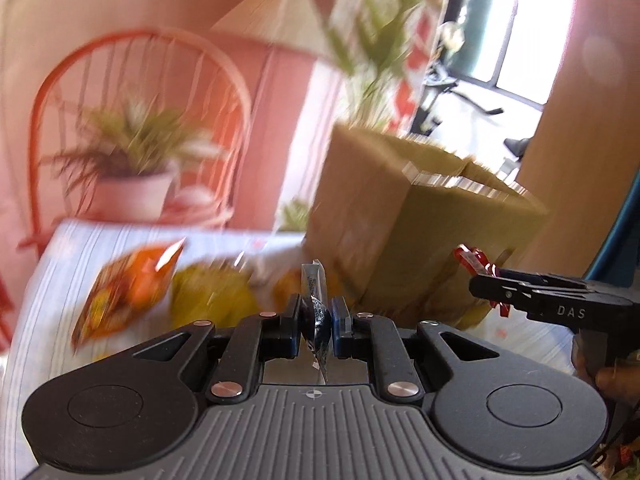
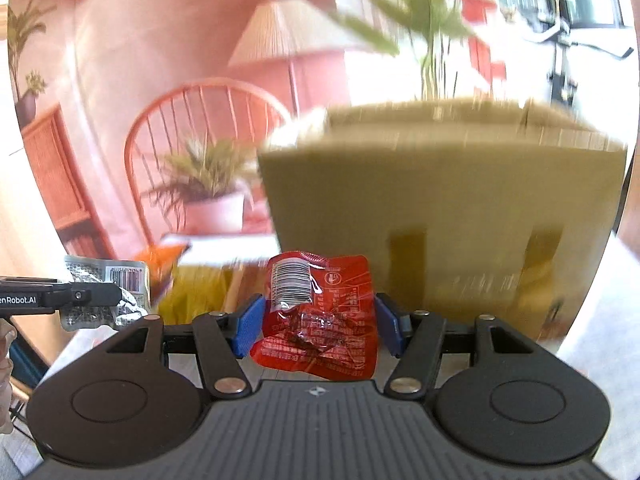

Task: Organize snacks
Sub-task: 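Lift both packets and carry them over the cardboard box, then lower both packets into the box and open both tools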

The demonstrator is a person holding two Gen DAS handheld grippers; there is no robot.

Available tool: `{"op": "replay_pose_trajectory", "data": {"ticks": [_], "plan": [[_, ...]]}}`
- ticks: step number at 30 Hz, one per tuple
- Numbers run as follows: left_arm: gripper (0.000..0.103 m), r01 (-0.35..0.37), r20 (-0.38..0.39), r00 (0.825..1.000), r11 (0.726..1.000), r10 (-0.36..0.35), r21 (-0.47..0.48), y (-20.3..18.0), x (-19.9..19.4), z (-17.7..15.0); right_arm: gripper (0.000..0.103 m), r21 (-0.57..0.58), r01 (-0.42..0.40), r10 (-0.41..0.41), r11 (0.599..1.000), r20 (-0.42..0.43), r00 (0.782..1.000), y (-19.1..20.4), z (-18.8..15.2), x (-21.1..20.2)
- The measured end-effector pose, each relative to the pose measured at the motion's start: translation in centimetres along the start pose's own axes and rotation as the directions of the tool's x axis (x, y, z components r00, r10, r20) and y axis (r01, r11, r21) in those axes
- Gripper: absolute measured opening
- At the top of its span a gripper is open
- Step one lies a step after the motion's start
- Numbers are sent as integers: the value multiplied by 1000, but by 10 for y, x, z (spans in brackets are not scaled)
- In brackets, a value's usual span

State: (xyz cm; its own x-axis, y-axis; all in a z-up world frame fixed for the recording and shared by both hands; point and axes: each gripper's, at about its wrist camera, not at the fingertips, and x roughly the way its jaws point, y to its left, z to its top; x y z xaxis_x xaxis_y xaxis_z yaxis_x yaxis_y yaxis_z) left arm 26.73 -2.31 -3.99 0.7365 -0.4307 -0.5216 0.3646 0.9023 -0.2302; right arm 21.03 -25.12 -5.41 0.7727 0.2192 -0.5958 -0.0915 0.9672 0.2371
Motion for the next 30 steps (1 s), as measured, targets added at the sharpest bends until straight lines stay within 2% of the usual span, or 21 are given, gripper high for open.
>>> {"op": "replay_pose_trajectory", "data": {"ticks": [6,14,17,22,30], "plan": [[16,73,76,994,995,-77,61,-43,11,48,62,-62,16,-10,998,103,995,-14,49,-18],[16,143,115,980,979,-160,145,-100,46,111,62,-79,69,-56,994,158,986,-47,105,-13],[16,150,95,982,980,-163,130,-112,71,126,62,-78,105,-92,991,157,983,-66,122,-3],[16,115,68,990,987,-123,115,-120,114,137,62,-73,154,-144,985,131,981,-92,137,19],[16,96,26,995,980,-101,172,-129,138,136,62,-69,196,-190,978,79,979,-112,131,43]]}}
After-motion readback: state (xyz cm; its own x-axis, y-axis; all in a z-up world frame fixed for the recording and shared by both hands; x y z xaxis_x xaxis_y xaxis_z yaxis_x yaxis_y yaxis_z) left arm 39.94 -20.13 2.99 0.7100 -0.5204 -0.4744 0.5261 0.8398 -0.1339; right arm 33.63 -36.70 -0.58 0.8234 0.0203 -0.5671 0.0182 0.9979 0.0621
